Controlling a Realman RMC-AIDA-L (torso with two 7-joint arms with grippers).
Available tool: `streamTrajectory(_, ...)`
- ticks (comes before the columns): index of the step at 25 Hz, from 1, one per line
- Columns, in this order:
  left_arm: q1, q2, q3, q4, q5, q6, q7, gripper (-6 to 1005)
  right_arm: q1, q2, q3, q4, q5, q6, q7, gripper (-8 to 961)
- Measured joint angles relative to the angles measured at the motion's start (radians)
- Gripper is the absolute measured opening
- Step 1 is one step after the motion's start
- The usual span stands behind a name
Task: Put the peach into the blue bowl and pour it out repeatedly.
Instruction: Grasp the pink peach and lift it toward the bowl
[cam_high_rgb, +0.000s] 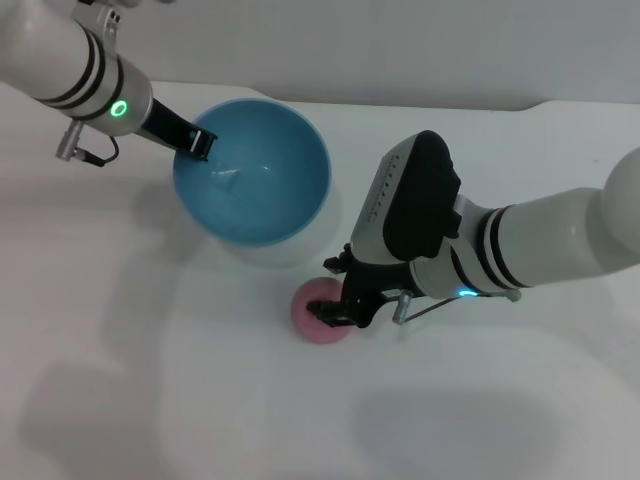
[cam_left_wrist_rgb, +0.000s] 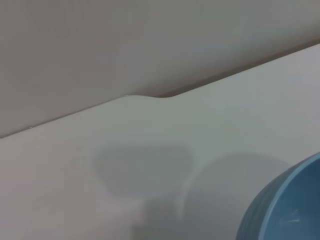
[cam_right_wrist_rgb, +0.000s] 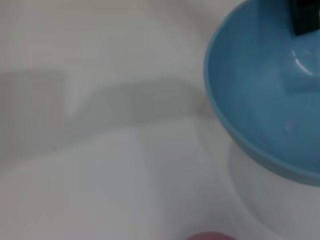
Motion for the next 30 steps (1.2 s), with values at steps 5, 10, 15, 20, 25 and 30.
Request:
streamTrajectory(5,-0.003,-0.001,0.002,0.0,-0.001,-0.006,0.0,-1,0.012,0.0,-0.002,0.033,0.049,0.0,-0.001,587)
streamTrajectory(10,-0.005,-0.002,0.003,-0.001,-0.003,-0.007,-0.001,0,0.03,0.0,-0.011,0.076,0.135,-0.01,-0.019,585)
streamTrajectory(15,-0.008,-0.003,0.012,-0.003,-0.005,-0.007,-0.002,-2,0.031,0.001,-0.041,0.106,0.218,-0.011,-0.041,583)
streamTrajectory(20,-0.008,-0.004,0.02,-0.007,-0.006,-0.007,-0.003,-1,0.03,0.002,-0.053,0.115,0.228,-0.011,-0.042,581)
streamTrajectory(25,-0.005,-0.006,0.04,-0.003,-0.007,-0.013,-0.003,-1,0.032,0.002,-0.052,0.146,0.241,0.002,-0.042,578)
streamTrajectory(30,-0.007,-0.008,0.059,-0.007,-0.008,-0.014,-0.004,-1,0.026,0.002,-0.052,0.15,0.246,0.019,-0.044,576)
